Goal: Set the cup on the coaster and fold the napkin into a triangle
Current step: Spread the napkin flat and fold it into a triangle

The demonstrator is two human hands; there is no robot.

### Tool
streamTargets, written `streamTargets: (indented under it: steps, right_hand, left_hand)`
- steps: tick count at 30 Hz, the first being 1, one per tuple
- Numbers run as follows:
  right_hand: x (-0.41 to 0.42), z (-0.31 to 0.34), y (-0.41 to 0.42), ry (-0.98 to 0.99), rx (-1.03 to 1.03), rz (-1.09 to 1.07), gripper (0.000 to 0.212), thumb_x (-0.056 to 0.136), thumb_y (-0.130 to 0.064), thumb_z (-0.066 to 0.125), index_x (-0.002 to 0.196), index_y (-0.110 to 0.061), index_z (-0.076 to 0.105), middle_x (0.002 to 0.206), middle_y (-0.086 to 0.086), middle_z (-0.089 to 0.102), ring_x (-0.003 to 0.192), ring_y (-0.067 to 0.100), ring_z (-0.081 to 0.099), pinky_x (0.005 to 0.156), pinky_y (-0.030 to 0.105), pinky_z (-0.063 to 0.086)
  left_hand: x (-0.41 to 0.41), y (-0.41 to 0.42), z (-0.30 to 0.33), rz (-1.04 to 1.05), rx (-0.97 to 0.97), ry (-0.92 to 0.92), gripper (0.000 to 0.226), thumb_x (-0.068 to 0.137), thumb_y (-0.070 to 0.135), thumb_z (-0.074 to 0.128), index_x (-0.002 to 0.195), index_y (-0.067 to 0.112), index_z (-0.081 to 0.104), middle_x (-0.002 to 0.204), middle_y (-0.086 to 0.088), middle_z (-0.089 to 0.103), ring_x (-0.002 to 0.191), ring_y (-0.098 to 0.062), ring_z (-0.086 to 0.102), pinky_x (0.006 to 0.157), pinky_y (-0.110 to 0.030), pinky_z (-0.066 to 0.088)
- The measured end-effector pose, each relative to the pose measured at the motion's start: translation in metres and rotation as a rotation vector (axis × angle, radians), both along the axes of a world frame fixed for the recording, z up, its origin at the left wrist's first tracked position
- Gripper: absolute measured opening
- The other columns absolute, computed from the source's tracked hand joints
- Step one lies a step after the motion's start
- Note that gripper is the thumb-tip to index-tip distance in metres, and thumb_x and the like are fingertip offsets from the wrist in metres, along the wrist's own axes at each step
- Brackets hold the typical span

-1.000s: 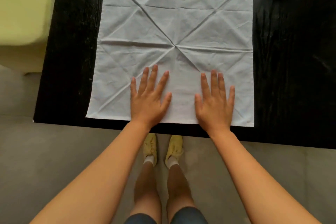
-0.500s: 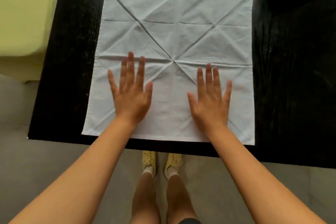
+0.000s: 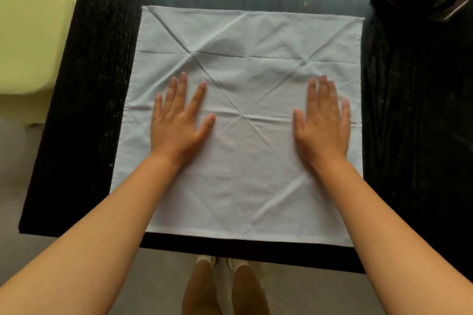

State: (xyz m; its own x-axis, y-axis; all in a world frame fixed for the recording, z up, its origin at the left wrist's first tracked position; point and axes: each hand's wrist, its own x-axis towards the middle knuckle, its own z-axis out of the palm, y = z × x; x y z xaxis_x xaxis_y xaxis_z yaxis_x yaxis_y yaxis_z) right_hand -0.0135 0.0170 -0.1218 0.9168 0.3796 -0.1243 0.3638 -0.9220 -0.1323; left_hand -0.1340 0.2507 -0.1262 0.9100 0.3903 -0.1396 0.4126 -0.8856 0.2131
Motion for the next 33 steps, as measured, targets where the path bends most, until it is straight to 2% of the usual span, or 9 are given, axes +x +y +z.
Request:
streamTargets:
  steps: [3,5,7,10,12,17,27,31,33]
  right_hand:
    - [0.019,0.004,-0.016,-0.051,-0.024,-0.245,0.066,0.096,-0.038,0.030,0.148,-0.005,0.006,0.159,0.011,0.002,0.146,0.020,0.001,0.117,0.049,0.001]
    - [0.023,0.007,-0.013,-0.069,-0.029,-0.371,0.068,0.096,-0.040,0.029,0.148,-0.003,0.005,0.159,0.012,0.001,0.146,0.021,0.001,0.117,0.054,0.002]
    - [0.021,0.011,0.002,-0.097,0.016,-0.323,0.067,0.096,-0.041,0.032,0.148,-0.008,0.005,0.159,0.011,0.001,0.146,0.021,0.000,0.115,0.056,-0.003]
    - [0.020,0.007,0.045,-0.091,0.079,0.064,0.061,0.095,-0.038,0.031,0.149,-0.022,0.008,0.159,0.003,0.004,0.145,0.016,-0.002,0.113,0.046,-0.011]
    - [0.032,0.002,0.071,-0.046,0.073,0.165,0.058,0.095,-0.037,0.029,0.149,-0.027,0.010,0.159,0.000,0.003,0.145,0.014,-0.003,0.114,0.045,-0.009]
    - [0.091,-0.008,0.092,-0.001,0.069,0.127,0.058,0.095,-0.038,0.031,0.149,-0.028,0.010,0.160,-0.002,0.002,0.146,0.013,-0.001,0.115,0.045,-0.004]
    - [0.159,-0.010,0.033,-0.143,0.019,-0.299,0.065,0.094,-0.037,0.030,0.147,-0.005,0.012,0.159,0.008,0.006,0.146,0.019,0.005,0.116,0.050,0.001]
    - [0.155,-0.002,0.036,-0.130,0.051,-0.374,0.068,0.095,-0.044,0.030,0.148,-0.006,0.009,0.159,0.008,0.004,0.146,0.019,0.002,0.115,0.056,-0.002]
    - [0.145,0.004,0.033,-0.151,0.050,-0.306,0.068,0.094,-0.046,0.032,0.149,-0.011,0.009,0.159,0.007,0.004,0.146,0.020,0.002,0.114,0.058,-0.003]
  left_hand:
    - [0.000,0.016,-0.001,0.211,0.012,-0.007,0.070,0.092,0.051,0.029,0.149,0.018,0.007,0.159,-0.009,-0.001,0.146,-0.021,-0.003,0.116,-0.041,-0.002]
    - [0.009,0.021,0.000,0.505,-0.052,-0.041,0.070,0.095,0.044,0.030,0.148,0.007,0.003,0.158,-0.012,-0.004,0.146,-0.022,-0.005,0.116,-0.042,-0.004]
    - [0.028,0.016,0.008,0.649,-0.100,-0.133,0.071,0.095,0.045,0.026,0.148,0.005,0.002,0.158,-0.014,-0.007,0.145,-0.023,-0.007,0.114,-0.045,-0.008]
    - [0.064,-0.007,0.011,0.172,-0.005,-0.215,0.062,0.094,0.042,0.022,0.148,0.024,-0.001,0.156,-0.005,-0.012,0.144,-0.018,-0.011,0.112,-0.045,-0.013]
    - [0.092,-0.017,0.004,-0.119,0.015,-0.150,0.056,0.096,0.037,0.026,0.145,0.031,0.001,0.157,-0.002,-0.007,0.144,-0.015,-0.009,0.113,-0.046,-0.010]
    - [0.142,0.003,-0.008,-0.250,0.038,-0.048,0.054,0.096,0.043,0.029,0.146,0.038,0.012,0.159,0.002,0.005,0.146,-0.017,0.002,0.114,-0.045,-0.002]
    - [0.117,0.126,-0.010,0.030,0.042,-0.053,0.071,0.086,0.049,0.025,0.149,0.016,0.016,0.158,-0.009,0.009,0.145,-0.023,0.007,0.115,-0.046,0.008]
    - [0.121,0.116,-0.002,0.225,0.078,-0.030,0.071,0.094,0.050,0.021,0.149,0.008,0.006,0.159,-0.009,-0.002,0.146,-0.019,-0.003,0.114,-0.056,-0.003]
    - [0.122,0.085,0.007,0.192,0.101,-0.094,0.069,0.093,0.051,0.022,0.149,0.015,0.004,0.158,-0.011,-0.004,0.145,-0.023,-0.005,0.110,-0.061,-0.008]
